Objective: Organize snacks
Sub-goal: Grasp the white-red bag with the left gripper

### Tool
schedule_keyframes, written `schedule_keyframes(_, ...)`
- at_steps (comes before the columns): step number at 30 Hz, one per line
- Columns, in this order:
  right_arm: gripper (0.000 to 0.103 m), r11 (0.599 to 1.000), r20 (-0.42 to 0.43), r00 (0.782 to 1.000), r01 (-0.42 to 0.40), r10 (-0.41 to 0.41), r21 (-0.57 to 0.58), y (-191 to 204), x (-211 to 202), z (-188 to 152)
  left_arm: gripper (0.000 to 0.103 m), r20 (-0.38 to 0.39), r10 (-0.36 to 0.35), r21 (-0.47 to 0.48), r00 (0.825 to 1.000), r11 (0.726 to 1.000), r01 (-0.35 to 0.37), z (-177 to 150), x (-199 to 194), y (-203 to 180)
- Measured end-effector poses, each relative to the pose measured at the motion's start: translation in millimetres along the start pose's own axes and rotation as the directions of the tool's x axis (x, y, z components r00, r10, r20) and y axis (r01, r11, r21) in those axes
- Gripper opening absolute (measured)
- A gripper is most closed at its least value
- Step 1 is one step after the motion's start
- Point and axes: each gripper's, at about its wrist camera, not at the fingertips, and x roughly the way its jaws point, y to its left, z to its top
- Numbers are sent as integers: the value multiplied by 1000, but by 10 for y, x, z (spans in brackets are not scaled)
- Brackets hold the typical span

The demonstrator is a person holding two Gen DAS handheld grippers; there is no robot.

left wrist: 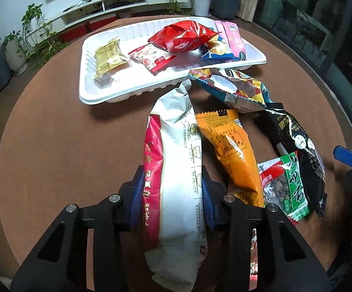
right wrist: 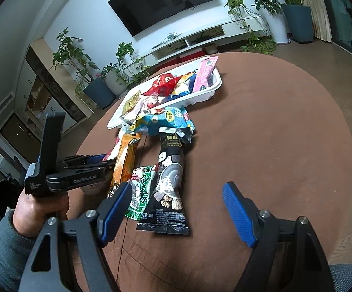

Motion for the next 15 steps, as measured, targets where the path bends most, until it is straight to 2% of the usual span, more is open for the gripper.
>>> schedule_keyframes(3,79,1000,-3,1000,9,-9,-9,12,10,3,37,9,-12,-21,1000,1000,12,-90,-60,51)
schedule_keyframes(4,79,1000,-3,1000,12,-12,-10,14,13,5,33,13,-20,-28,1000,999,20,-120,-84,66)
schedule_keyframes(15,73,997,-54,997,59,-61,-46,107,189,154,32,41,-71,-107,997,991,75,-461,-287,190)
